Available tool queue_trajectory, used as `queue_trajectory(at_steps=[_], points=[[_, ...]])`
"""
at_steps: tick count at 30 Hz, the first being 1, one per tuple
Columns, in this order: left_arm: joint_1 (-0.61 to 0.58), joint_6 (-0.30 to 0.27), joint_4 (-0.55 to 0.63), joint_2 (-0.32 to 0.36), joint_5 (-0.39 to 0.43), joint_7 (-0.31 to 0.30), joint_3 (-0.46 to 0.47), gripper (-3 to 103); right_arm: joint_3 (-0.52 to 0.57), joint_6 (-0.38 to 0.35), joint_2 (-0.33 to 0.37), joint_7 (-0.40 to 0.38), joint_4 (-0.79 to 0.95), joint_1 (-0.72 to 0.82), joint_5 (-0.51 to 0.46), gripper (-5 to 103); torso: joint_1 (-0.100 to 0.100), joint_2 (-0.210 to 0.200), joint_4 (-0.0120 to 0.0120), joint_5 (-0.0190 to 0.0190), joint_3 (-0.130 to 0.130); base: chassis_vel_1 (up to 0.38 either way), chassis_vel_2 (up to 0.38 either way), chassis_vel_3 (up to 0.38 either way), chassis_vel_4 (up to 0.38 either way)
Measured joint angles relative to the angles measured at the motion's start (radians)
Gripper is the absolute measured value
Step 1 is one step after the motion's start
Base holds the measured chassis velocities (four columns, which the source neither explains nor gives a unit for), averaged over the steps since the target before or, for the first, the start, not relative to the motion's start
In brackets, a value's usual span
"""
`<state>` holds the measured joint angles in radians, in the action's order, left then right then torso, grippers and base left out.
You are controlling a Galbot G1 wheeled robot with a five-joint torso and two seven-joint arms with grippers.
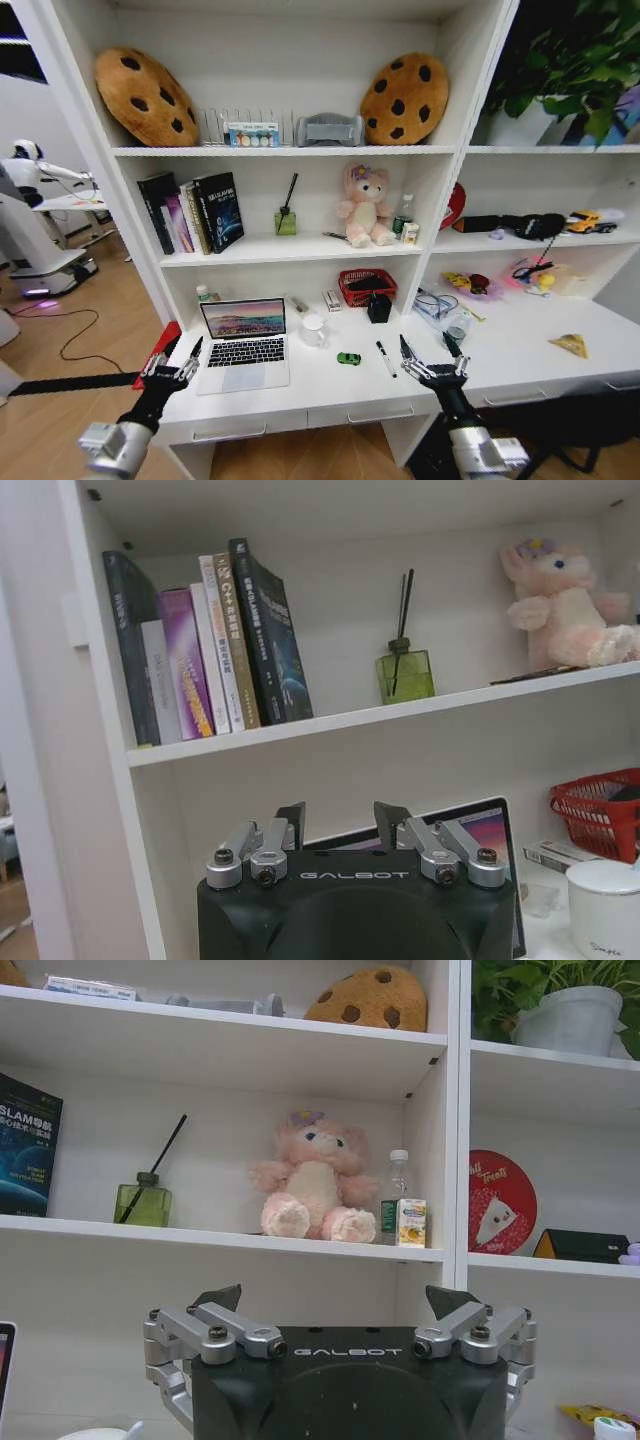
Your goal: Organize the objects on the table.
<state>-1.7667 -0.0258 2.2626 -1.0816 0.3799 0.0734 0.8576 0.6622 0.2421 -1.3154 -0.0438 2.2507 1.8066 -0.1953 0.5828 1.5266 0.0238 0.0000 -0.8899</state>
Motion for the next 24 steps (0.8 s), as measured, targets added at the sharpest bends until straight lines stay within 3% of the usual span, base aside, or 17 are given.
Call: queue_trajectory(at_steps=[2,3,5,6,8,9,11,15,17,18,20,21,23,24], points=[[0.071,0.014,-0.086,0.136,-0.032,0.009,0.002,27,0.002,0.005,0.000,-0.002,-0.020,-0.007,0.011,100,0.001,0.000,0.0001,-0.0004,0.000,0.000,0.000,0.000,0.000],[0.071,0.014,-0.086,0.136,-0.032,0.009,0.002,27,0.002,0.005,0.000,-0.002,-0.020,-0.007,0.011,100,0.001,0.000,0.0001,-0.0004,0.000,0.000,0.000,0.000,0.000],[0.128,0.049,-0.167,0.256,-0.061,0.030,0.002,16,0.002,0.013,-0.001,-0.016,-0.044,-0.013,0.021,100,0.002,-0.001,0.0002,-0.0002,0.000,0.000,0.000,0.000,0.000],[0.128,0.049,-0.167,0.256,-0.061,0.030,0.002,16,0.002,0.013,-0.001,-0.016,-0.044,-0.013,0.021,100,0.002,-0.001,0.0002,-0.0002,0.000,0.000,0.000,0.000,0.000],[0.185,0.075,-0.234,0.339,-0.076,0.052,-0.015,6,0.002,0.022,-0.002,-0.021,-0.065,-0.014,0.031,100,0.002,-0.001,0.0001,-0.0001,0.000,0.000,0.000,0.000,0.000],[0.185,0.075,-0.234,0.339,-0.076,0.052,-0.015,6,0.002,0.022,-0.002,-0.021,-0.065,-0.014,0.031,100,0.002,-0.001,0.0001,-0.0001,0.000,0.000,0.000,0.000,0.000],[0.271,0.102,-0.309,0.412,-0.104,0.074,-0.059,1,0.001,0.025,-0.002,-0.024,-0.081,-0.019,0.035,100,0.001,-0.001,-0.0002,-0.0004,0.000,0.000,0.000,0.000,0.000],[0.373,0.118,-0.374,0.469,-0.121,0.107,-0.134,0,0.000,0.025,-0.001,-0.029,-0.091,-0.027,0.036,100,0.001,-0.001,0.0002,0.0001,0.000,0.000,0.000,0.000,0.000],[0.499,0.136,-0.442,0.517,-0.118,0.150,-0.260,0,0.000,0.024,0.000,-0.032,-0.099,-0.034,0.036,100,0.001,-0.001,-0.0001,-0.0003,0.000,0.000,0.000,0.000,0.000],[0.499,0.136,-0.442,0.517,-0.118,0.150,-0.260,0,0.000,0.024,0.000,-0.032,-0.099,-0.034,0.036,100,0.001,-0.001,-0.0001,-0.0003,0.000,0.000,0.000,0.000,0.000],[0.648,0.155,-0.520,0.543,-0.116,0.202,-0.407,0,0.004,0.023,0.001,-0.035,-0.105,-0.036,0.036,100,0.001,-0.001,0.0000,-0.0003,-0.001,0.000,0.000,0.000,0.000],[0.648,0.155,-0.520,0.543,-0.116,0.202,-0.407,0,0.004,0.023,0.001,-0.035,-0.105,-0.036,0.036,100,0.001,-0.001,0.0000,-0.0003,-0.001,0.000,0.000,0.000,0.000],[0.798,0.159,-0.580,0.547,-0.122,0.234,-0.536,0,0.011,0.023,0.001,-0.036,-0.107,-0.033,0.035,100,0.001,-0.001,0.0000,0.0004,0.000,0.000,0.000,0.000,0.000],[0.798,0.159,-0.580,0.547,-0.122,0.234,-0.536,0,0.011,0.023,0.001,-0.036,-0.107,-0.033,0.035,100,0.001,-0.001,0.0000,0.0004,0.000,0.000,0.000,0.000,0.000]])
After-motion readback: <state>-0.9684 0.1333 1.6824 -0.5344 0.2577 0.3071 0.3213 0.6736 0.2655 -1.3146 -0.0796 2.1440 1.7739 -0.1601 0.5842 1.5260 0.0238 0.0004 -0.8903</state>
